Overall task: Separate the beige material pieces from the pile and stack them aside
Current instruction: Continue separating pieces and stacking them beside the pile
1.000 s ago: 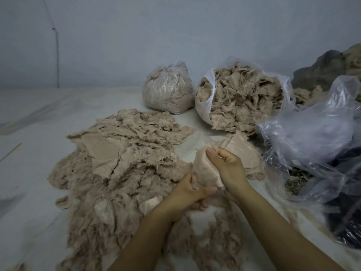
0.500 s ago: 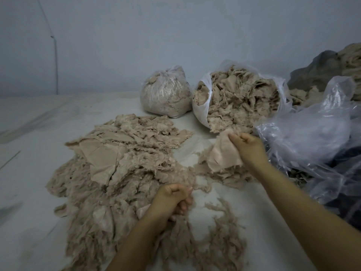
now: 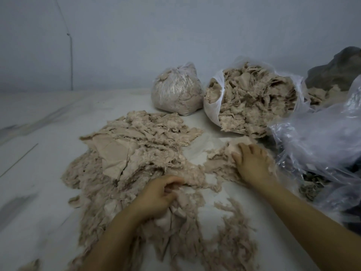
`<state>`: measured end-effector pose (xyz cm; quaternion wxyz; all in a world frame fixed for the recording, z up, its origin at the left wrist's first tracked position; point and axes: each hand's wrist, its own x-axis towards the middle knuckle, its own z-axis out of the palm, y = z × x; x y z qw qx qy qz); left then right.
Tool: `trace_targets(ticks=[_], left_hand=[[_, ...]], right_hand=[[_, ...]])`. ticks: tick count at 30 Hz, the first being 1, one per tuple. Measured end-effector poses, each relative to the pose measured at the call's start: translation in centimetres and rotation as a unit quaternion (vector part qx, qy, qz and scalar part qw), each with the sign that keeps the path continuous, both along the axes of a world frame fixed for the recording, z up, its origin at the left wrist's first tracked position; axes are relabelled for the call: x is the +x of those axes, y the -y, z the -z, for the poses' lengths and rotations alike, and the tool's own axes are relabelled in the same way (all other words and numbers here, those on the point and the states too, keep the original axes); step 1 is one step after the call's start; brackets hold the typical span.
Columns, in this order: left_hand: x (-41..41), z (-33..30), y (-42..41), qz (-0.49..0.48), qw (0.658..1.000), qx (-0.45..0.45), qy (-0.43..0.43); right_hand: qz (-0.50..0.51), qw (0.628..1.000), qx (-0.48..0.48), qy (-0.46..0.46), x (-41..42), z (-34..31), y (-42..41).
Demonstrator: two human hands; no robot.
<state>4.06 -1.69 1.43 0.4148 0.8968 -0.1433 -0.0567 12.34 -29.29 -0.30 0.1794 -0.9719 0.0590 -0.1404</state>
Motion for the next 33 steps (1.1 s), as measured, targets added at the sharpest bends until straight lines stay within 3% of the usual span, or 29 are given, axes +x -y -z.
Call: trace_targets(ticks=[2,3,5,7,8,10,15,20,22,25,28,31,33], left_hand=[[-0.1,0.2,0.0,-0.007,0.999,-0.041,-0.016],[0.0,0.3,0.2,-0.004,0.998,-0.058,-0.024],[0.1,0.5,0.9,0.007,0.997,-0.068,-0.026],[0.5,0.7,1.5,-0.003,0.999,-0.02,0.034],[0.7,0.7,1.7,-0.011,0.997,0.018,0.076],[1.3,0.7,1.8,-0.009,0.989,0.079,0.122],[2.8,1.0,0.5,-0.051,0.97,0.225,0.082],[2.0,0.0,0.0,-0.067,0.985,0.083,0.135],[1.3,-0.4,0.0,-0.028,0.993,0.038,0.106],[0.0,-0.7,-0.4,0.001,0.999,-0.043,0.003],[-1.1,-0.4,-0.2,-0.001,0.993,-0.115,-0.038],[-1.7,-0.1,0.7,-0.026,0.996,-0.085,-0.018],[-1.7,-0.1,0.7,-0.026,0.999,0.018,-0.028]], right_hand=[[-0.041,0.989,0.03,0.137,-1.2,0.0,-2.0],[-0.097,0.981,0.047,0.161,-1.9,0.3,-3.2],[-0.214,0.97,0.081,0.079,-2.9,1.3,-5.6],[-0.262,0.958,0.105,-0.043,-3.1,2.5,-7.2],[-0.273,0.954,0.113,-0.054,-3.2,2.9,-7.6],[-0.295,0.946,0.135,-0.013,-3.8,3.5,-8.0],[-0.3,0.928,0.163,0.146,-6.2,3.3,-6.2],[-0.241,0.922,0.234,0.195,-7.2,1.9,-4.5],[-0.29,0.917,0.216,0.169,-7.6,1.6,-4.6],[-0.36,0.896,0.254,0.053,-8.5,1.5,-5.1],[-0.258,0.897,0.36,0.009,-8.0,2.1,-6.1],[-0.155,0.919,0.356,-0.066,-5.8,1.9,-7.8],[-0.158,0.935,0.29,-0.129,-4.5,1.8,-8.8]])
